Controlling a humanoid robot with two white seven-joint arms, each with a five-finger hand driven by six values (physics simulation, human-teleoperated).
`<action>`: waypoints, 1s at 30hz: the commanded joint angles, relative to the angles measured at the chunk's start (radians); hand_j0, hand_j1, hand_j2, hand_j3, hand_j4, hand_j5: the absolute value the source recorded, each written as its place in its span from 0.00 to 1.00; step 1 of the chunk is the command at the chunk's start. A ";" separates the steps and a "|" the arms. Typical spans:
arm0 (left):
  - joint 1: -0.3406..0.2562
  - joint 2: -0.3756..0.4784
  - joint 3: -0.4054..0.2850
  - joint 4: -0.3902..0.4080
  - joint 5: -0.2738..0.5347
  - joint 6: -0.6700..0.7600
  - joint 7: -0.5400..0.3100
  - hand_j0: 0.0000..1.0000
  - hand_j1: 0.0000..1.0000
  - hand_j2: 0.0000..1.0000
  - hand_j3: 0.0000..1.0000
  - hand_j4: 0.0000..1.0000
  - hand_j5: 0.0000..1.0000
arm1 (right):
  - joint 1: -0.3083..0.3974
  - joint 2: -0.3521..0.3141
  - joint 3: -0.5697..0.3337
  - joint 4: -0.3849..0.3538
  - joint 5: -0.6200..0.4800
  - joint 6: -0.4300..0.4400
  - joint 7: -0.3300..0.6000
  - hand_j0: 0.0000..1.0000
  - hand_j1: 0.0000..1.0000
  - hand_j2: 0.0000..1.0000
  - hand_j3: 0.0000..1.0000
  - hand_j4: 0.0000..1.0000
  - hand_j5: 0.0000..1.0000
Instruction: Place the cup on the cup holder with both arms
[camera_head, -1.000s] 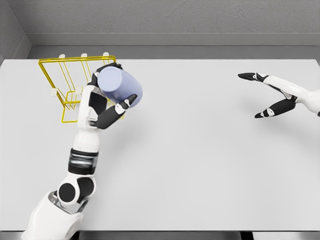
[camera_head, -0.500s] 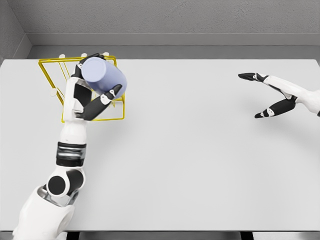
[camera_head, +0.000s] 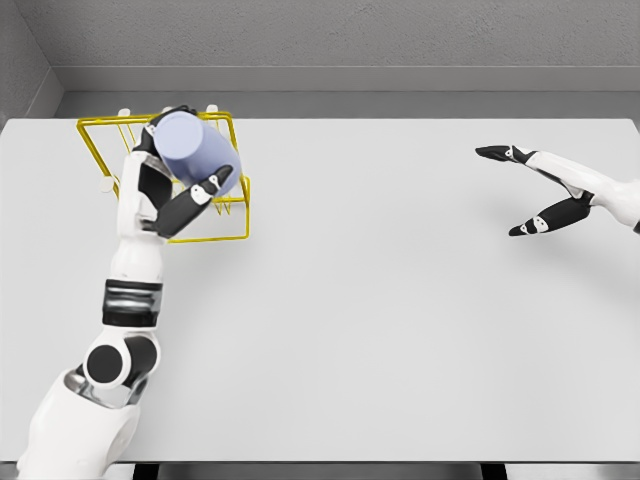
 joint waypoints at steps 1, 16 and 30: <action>0.002 0.000 0.006 -0.001 -0.001 0.001 0.000 0.65 0.65 0.65 0.65 0.65 0.65 | 0.000 -0.001 -0.001 -0.001 -0.007 0.002 0.000 1.00 1.00 1.00 1.00 1.00 1.00; -0.012 0.002 0.019 0.007 -0.001 0.024 -0.002 0.66 0.66 0.66 0.66 0.66 0.66 | 0.000 -0.001 -0.001 0.001 -0.007 0.002 0.000 1.00 1.00 1.00 1.00 1.00 1.00; -0.018 -0.001 0.052 0.012 -0.007 0.050 0.001 1.00 1.00 1.00 1.00 1.00 1.00 | 0.000 -0.001 0.002 0.001 -0.007 0.002 0.000 1.00 1.00 1.00 1.00 1.00 1.00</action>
